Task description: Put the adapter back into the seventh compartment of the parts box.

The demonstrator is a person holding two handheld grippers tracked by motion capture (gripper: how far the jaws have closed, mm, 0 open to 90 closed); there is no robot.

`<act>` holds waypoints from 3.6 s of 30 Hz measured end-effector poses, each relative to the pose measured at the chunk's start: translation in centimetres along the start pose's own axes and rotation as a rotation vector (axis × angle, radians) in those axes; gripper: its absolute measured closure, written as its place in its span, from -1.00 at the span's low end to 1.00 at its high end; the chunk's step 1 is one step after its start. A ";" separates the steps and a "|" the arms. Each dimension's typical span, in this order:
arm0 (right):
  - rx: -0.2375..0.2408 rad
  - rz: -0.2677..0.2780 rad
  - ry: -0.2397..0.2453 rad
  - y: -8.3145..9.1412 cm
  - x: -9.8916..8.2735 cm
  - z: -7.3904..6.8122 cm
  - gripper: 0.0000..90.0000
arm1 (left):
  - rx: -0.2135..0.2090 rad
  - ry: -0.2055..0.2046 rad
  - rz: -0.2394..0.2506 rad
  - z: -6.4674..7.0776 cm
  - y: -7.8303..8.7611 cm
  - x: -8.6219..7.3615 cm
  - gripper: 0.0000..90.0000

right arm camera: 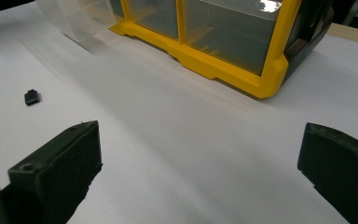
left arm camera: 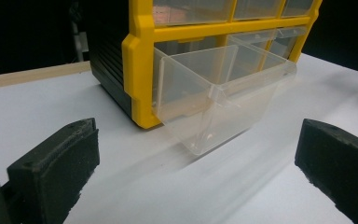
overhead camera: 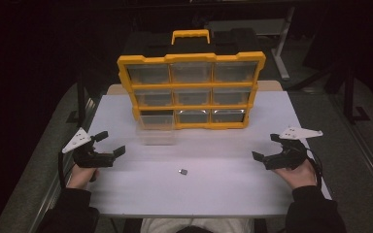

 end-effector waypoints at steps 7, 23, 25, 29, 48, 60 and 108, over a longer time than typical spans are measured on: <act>0.001 -0.003 0.003 0.0 0.0 -0.1 -1.00 | -0.003 -0.004 -0.004 0.1 -0.1 0.0 -1.00; 0.010 -0.001 0.012 0.0 0.4 -0.4 -1.00 | 0.012 -0.002 -0.001 0.1 0.1 -0.1 -1.00; 0.011 -0.004 0.017 0.0 0.5 -0.5 -1.00 | 0.016 -0.002 0.001 0.2 0.2 -0.1 -1.00; 0.013 -0.013 0.031 -0.1 0.8 -0.8 -1.00 | 0.017 -0.009 -0.005 0.2 0.1 -0.1 -1.00; 0.035 -0.033 0.098 0.2 3.0 -2.6 -1.00 | 0.025 -0.019 -0.014 0.3 0.0 -0.3 -1.00; 0.054 -0.054 0.154 -0.3 4.7 -3.9 -1.00 | 0.030 -0.013 -0.010 0.2 0.0 -0.3 -1.00; 0.123 -0.180 0.306 -4.1 7.9 -8.1 -1.00 | 0.026 -0.018 -0.015 0.2 0.0 -0.3 -1.00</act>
Point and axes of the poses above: each handheld gripper's, and its own axes: y roughly backward along the jaws, x roughly out of its top, z roughly to its right, the point moved 2 cm from there along -y, roughly forward along the jaws, and after that the axes turned 13 degrees about -z, right-handed, at the moved point
